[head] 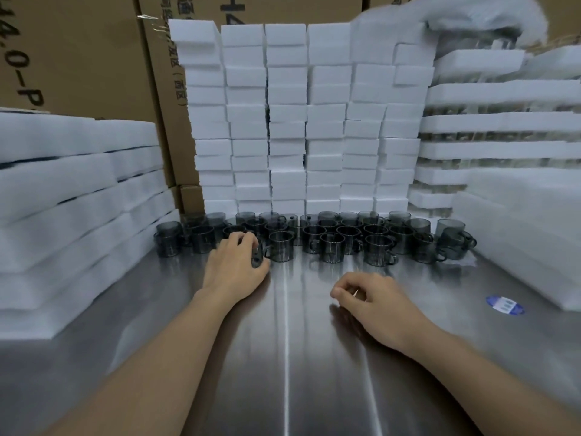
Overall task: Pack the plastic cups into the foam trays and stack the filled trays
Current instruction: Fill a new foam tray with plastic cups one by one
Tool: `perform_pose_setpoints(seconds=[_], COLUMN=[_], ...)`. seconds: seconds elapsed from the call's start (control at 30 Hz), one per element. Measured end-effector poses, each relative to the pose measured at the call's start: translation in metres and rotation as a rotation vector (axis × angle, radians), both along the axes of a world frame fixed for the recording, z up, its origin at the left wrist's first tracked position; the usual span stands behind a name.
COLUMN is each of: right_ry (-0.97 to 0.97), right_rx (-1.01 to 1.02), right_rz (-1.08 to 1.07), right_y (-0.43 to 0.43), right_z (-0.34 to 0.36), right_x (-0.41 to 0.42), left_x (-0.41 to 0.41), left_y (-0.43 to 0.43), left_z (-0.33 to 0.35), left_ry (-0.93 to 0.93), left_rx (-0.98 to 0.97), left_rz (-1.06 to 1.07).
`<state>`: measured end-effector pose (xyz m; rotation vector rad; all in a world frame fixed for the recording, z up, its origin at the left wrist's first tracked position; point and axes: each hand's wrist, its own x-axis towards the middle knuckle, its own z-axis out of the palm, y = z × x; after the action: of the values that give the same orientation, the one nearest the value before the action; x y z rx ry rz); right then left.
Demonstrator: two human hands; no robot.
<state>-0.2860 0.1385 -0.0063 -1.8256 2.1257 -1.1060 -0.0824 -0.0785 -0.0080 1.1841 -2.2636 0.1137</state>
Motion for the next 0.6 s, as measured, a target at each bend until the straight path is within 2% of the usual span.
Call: perform_pose_setpoints(seconds=[0.3,0.6], right_ry=[0.000,-0.018], right_rx=[0.006,0.019], right_rz=[0.008,0.016], right_y=[0.0006,0.0022], right_z=[0.0011,0.0034], right_x=[0.0007,0.0033], left_x=[-0.0007,-0.0018], left_y=[0.0017,0.0040], left_z=[0.0016,0.0047], left_ry=[0.019,0.119], left_rx=[0.047,0.005], left_rz=[0.028,0.078])
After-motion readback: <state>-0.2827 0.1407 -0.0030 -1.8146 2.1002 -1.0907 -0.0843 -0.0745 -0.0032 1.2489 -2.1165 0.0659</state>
